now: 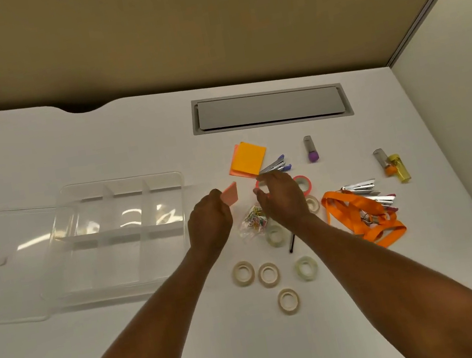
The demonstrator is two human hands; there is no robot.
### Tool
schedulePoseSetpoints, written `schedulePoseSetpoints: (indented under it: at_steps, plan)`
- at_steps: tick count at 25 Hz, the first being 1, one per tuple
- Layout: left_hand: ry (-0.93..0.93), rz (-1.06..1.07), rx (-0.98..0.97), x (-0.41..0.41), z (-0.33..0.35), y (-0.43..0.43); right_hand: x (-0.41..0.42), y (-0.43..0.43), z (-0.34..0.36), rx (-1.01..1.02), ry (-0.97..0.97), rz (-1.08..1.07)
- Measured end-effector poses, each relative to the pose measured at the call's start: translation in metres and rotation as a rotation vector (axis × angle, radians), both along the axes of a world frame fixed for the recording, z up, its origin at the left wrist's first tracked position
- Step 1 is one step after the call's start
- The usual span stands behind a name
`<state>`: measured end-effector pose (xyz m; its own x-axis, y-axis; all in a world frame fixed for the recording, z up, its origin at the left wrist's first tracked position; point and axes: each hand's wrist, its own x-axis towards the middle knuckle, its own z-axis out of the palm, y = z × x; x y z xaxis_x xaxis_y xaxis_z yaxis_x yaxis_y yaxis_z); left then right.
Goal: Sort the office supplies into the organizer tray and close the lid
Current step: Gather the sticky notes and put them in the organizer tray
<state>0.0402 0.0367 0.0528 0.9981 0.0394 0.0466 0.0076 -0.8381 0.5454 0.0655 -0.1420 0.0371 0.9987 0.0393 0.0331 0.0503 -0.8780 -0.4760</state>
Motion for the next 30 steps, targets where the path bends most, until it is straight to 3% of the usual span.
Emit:
schedulePoseSetpoints:
  at_steps: [5, 8, 11, 14, 17, 20, 23, 27, 30]
  plan:
    - [0.013, 0.194, -0.272, -0.004, 0.01, 0.028, 0.068, 0.016, -0.003, -0.143, 0.125, 0.064]
    - [0.081, 0.229, -0.315, -0.008, 0.008, 0.044, 0.101, 0.024, -0.011, -0.186, 0.24, 0.021]
    - [0.132, 0.241, -0.357, -0.01, 0.006, 0.056, 0.129, 0.025, -0.017, -0.108, 0.329, -0.095]
    - [0.152, 0.271, -0.402, -0.01, 0.005, 0.064, 0.146, 0.022, -0.022, -0.226, 0.383, -0.12]
    - [0.16, 0.28, -0.429, -0.011, 0.005, 0.068, 0.148, 0.023, -0.026, -0.366, 0.388, -0.09]
    - [0.162, 0.272, -0.437, -0.013, 0.005, 0.07, 0.144, 0.023, -0.029, -0.373, 0.278, -0.102]
    - [0.15, 0.269, -0.441, -0.014, 0.009, 0.072, 0.139, 0.019, -0.027, -0.277, 0.158, -0.111]
    - [0.153, 0.29, -0.471, -0.016, 0.013, 0.073, 0.138, 0.014, -0.014, 0.067, 0.168, -0.178]
    - [0.144, 0.288, -0.493, -0.016, 0.016, 0.071, 0.131, 0.009, -0.005, 0.176, 0.163, -0.165]
